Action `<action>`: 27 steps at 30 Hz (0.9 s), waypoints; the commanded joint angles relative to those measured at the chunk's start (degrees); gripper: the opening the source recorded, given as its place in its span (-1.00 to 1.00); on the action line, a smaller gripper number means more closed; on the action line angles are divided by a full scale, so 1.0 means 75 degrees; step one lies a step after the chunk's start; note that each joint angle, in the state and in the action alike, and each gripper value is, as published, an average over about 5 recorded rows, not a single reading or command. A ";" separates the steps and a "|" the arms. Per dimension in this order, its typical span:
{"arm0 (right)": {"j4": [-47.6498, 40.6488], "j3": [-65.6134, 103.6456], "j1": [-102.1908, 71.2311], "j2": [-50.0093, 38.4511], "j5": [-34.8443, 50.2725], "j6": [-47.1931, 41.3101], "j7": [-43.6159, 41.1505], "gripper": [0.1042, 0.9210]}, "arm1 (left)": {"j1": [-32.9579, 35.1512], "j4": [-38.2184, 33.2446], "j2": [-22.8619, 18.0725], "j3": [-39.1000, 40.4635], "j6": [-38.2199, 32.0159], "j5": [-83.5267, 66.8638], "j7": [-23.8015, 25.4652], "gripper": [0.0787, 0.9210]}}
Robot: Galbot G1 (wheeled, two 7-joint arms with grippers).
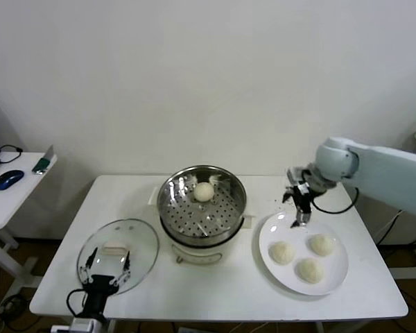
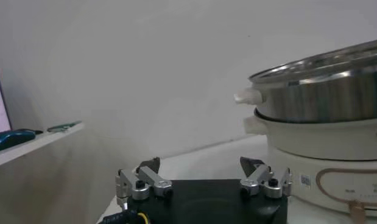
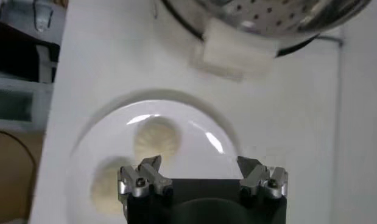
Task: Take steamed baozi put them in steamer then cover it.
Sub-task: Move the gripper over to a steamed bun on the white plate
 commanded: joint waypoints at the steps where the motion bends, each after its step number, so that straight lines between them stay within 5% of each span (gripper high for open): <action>1: 0.0101 0.0784 -0.1814 -0.0445 -0.0454 -0.0622 -0.0049 0.76 | 0.0092 0.0023 -0.0017 -0.0013 -0.0012 0.0008 -0.0006 0.77; 27: -0.1255 0.1744 -0.2819 0.0887 -0.0879 -0.0354 0.0357 0.76 | 0.0022 0.0229 -0.0049 -0.0047 -0.0010 0.0075 -0.0003 0.77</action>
